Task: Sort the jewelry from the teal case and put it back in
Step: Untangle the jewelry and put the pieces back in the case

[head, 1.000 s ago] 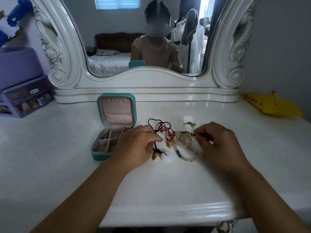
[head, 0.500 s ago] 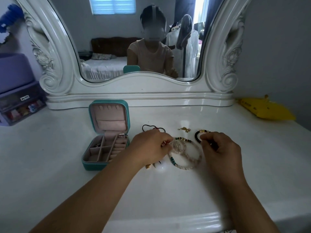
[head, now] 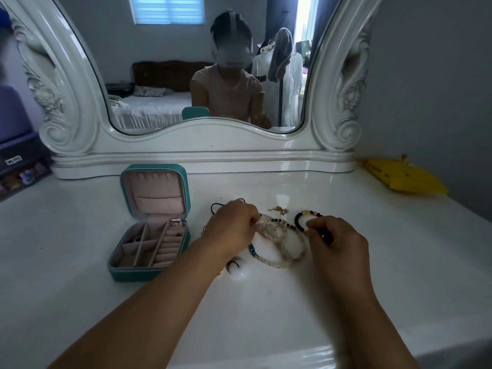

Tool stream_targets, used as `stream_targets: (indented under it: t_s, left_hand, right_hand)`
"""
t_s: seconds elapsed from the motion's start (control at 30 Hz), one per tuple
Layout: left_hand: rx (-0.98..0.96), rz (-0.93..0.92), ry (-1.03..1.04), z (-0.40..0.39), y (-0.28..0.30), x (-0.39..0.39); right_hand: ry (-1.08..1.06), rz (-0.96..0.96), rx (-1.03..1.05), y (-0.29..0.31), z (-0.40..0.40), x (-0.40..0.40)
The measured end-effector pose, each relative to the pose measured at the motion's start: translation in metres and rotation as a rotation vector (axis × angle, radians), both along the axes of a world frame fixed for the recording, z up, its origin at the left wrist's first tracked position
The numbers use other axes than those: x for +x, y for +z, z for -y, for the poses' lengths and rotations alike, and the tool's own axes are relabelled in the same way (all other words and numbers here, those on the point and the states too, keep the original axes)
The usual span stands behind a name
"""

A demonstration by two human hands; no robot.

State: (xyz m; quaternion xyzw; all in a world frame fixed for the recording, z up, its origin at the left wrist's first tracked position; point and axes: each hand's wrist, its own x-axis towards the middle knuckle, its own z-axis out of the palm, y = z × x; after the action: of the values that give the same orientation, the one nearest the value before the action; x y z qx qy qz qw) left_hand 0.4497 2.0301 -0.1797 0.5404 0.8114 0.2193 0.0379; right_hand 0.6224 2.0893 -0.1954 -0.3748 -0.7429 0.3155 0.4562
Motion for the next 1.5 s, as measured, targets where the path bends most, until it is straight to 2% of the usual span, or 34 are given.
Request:
stream_targets:
  t_s: [0.2,0.3,0.37,0.43,0.6,0.87,1.1,1.23,1.33,1.5]
  left_hand:
    - [0.099,-0.026,0.040,0.004,-0.006,-0.001]
    - [0.171,0.069,-0.088,0.006,-0.006,0.004]
    - [0.155,0.128,-0.213,0.006,-0.007,0.006]
    - [0.117,0.115,-0.251,0.007,-0.008,0.004]
    - [0.050,-0.001,-0.126,0.007,-0.009,-0.007]
    - [0.247,0.097,-0.061,0.010,-0.002,-0.007]
    - [0.256,0.099,-0.035,0.012,-0.002,-0.008]
    - [0.222,0.103,-0.038,0.013,-0.002,-0.007]
    - [0.210,0.106,-0.037,0.013,-0.002,-0.007]
    - [0.212,0.114,-0.038,0.014,-0.003,-0.007]
  right_hand:
    - [-0.019,0.011,-0.045,-0.001,-0.001,-0.001]
    - [0.001,0.004,-0.064,0.003,-0.004,-0.001]
    - [0.017,0.025,-0.084,0.008,-0.008,-0.002]
    - [0.032,0.069,-0.089,0.014,-0.016,-0.004]
    - [0.060,0.228,-0.084,0.021,-0.043,-0.009]
    - [0.158,0.493,0.008,0.029,-0.068,-0.034]
    - [0.322,0.748,0.129,0.022,-0.067,-0.052]
    - [0.240,0.802,0.131,0.014,-0.077,-0.048]
    - [0.200,0.750,0.047,0.015,-0.084,-0.043]
    - [0.151,0.386,-0.087,0.026,-0.081,-0.023]
